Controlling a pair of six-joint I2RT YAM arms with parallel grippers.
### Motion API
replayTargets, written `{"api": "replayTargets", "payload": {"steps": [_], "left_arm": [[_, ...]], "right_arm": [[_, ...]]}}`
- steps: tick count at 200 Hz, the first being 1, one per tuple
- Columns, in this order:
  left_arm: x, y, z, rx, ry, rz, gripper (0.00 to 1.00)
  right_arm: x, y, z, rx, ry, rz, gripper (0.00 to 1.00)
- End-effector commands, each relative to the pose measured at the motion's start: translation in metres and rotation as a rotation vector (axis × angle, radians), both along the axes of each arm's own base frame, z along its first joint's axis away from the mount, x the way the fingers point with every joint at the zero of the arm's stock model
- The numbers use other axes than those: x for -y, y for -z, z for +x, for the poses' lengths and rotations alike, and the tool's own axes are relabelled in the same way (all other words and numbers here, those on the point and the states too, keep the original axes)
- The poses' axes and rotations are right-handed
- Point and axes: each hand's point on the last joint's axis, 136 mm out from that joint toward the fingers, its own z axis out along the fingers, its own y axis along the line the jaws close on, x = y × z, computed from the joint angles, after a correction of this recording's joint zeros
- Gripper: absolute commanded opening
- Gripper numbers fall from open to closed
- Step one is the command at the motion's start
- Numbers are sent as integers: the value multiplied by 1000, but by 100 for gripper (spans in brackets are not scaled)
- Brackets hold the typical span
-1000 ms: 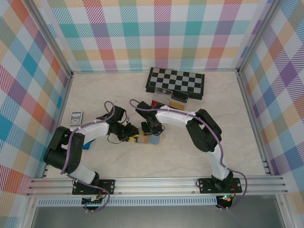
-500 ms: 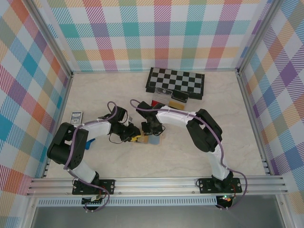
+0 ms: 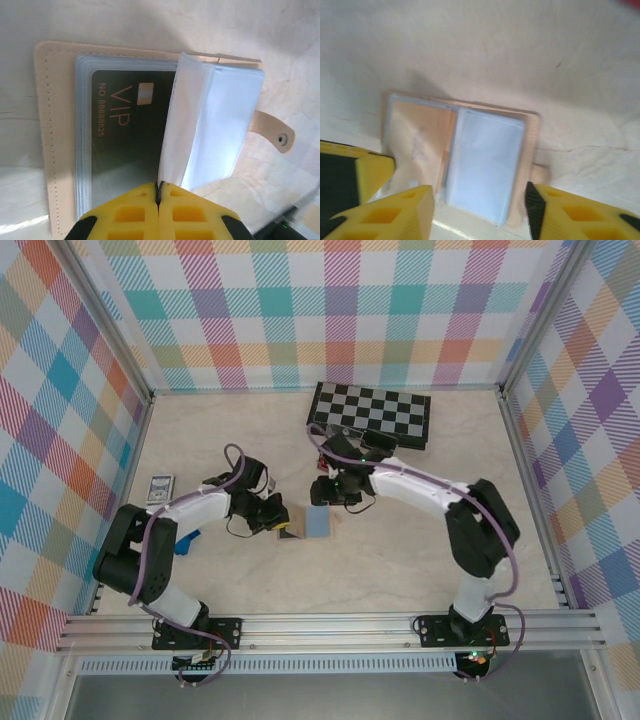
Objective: Take the credit cards out of the card holder
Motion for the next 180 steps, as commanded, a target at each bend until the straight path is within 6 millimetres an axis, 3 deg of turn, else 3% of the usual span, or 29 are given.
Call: {"api": "replayTargets", "payload": {"steps": [1,27,71,110,142,180], "left_arm": [[-32,-4,-8,12,-3,210,3],[-32,-16,-5,59,-14,237,10],[26,-19,1,79,34,12,41],[50,-21,11,98,29,-88,55],[41,-28,24,126,-73,-89,63],[11,-40,37,155,-223,-94,66]], "right_arm": [[5,-19,6,97,11,27,59],[22,-32,6,146,30,1,65],[31,-43,1,161,75,62,69],[35,-41,-10,148,97,112,71],[39,-38,-14,127,123,120,71],[14,-25,-17,45,34,152,59]]}}
